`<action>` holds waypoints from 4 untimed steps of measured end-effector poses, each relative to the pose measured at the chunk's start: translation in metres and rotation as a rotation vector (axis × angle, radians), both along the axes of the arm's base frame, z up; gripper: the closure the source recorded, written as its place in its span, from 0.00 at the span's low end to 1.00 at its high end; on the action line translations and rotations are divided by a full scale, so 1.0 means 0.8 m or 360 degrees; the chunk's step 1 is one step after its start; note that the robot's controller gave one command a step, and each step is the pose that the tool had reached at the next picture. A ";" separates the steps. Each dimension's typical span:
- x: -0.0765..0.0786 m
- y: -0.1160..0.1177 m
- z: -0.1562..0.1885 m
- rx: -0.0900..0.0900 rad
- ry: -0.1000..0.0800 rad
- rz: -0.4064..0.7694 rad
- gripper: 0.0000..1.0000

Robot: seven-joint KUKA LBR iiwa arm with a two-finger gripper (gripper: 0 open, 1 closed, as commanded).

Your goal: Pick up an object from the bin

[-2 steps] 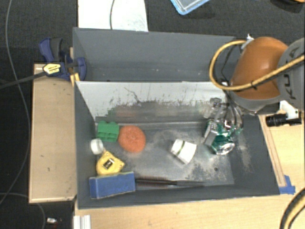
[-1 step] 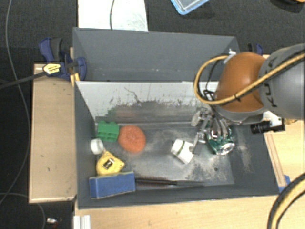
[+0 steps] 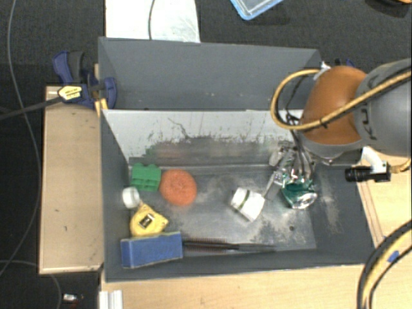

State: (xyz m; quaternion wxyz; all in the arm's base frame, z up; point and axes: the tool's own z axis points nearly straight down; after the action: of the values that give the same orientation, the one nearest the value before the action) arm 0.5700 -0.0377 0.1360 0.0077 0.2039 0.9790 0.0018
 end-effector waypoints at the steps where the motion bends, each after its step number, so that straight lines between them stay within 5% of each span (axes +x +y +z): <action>1: 0.009 0.003 -0.029 0.0004 -0.0007 -0.0264 0.00; 2: 0.009 0.006 -0.061 -0.0002 -0.0005 0.0151 0.00; 3: -0.012 0.012 -0.073 0.0003 -0.0009 -0.0223 0.00; 4: -0.014 0.028 -0.066 -0.0002 -0.0016 -0.0016 0.00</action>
Offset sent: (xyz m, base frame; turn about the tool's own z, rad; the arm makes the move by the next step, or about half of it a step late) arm 0.0069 -0.0142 -0.0249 0.3948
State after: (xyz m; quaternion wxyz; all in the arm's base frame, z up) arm 0.5587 -0.0155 0.0831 0.0127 0.2089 0.9779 0.0022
